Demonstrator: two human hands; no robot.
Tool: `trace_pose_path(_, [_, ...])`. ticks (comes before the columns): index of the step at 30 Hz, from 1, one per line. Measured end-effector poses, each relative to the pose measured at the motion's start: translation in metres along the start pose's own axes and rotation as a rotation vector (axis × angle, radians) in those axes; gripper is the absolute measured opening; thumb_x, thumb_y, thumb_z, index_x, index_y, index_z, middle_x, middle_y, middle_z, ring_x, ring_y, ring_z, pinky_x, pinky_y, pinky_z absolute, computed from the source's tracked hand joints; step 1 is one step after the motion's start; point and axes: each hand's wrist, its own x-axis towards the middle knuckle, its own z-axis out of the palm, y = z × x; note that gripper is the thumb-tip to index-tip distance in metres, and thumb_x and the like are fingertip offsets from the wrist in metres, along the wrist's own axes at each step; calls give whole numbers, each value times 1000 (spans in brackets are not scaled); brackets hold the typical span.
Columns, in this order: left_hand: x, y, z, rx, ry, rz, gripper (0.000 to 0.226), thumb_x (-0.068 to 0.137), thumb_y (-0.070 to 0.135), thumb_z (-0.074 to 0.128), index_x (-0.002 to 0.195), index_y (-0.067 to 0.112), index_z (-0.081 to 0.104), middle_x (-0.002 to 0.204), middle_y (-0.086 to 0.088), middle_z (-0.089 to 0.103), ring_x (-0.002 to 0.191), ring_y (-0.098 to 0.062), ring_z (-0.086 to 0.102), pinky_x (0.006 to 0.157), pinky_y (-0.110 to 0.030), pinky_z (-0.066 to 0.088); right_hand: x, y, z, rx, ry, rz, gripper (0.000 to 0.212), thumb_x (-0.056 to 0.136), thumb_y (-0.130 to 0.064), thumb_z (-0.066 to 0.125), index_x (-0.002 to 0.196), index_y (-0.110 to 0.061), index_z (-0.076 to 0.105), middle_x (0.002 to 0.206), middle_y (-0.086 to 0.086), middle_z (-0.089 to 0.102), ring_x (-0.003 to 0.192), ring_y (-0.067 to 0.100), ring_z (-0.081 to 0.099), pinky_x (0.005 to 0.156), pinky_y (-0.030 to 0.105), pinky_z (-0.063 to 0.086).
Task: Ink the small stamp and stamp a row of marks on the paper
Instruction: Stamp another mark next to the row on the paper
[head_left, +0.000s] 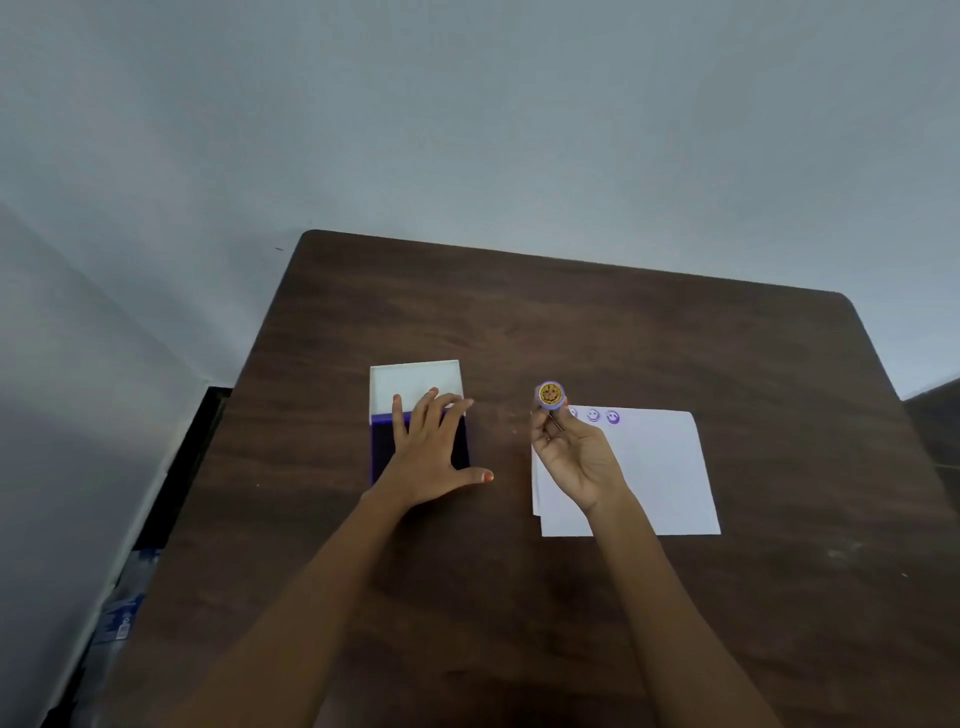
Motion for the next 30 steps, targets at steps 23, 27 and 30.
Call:
trace_pose_path(23, [50, 66, 27, -194, -196, 0, 88, 76, 30, 70, 142, 15, 14, 155, -4, 7, 142, -23, -2, 114, -41, 8, -2, -107, -72, -1188, 527, -749, 24, 83, -6, 60, 106, -4, 63, 102, 12, 67, 88, 15, 58, 78, 20, 43])
trace_pose_path(27, [49, 66, 27, -213, -204, -8, 89, 76, 31, 71, 142, 15, 14, 155, -3, 6, 142, -23, -1, 114, -41, 9, 11, -95, -64, -1394, 463, -810, 21, 83, -1, 57, 103, 0, 63, 103, 19, 68, 90, 24, 61, 65, 6, 41])
trace_pose_path(30, [49, 66, 27, -216, -206, -16, 89, 76, 31, 71, 142, 16, 13, 155, -2, 6, 142, -22, 0, 114, -41, 10, 16, -91, -60, -1440, 474, -872, 20, 83, 1, 57, 102, 2, 62, 102, 22, 68, 87, 22, 59, 72, 3, 39])
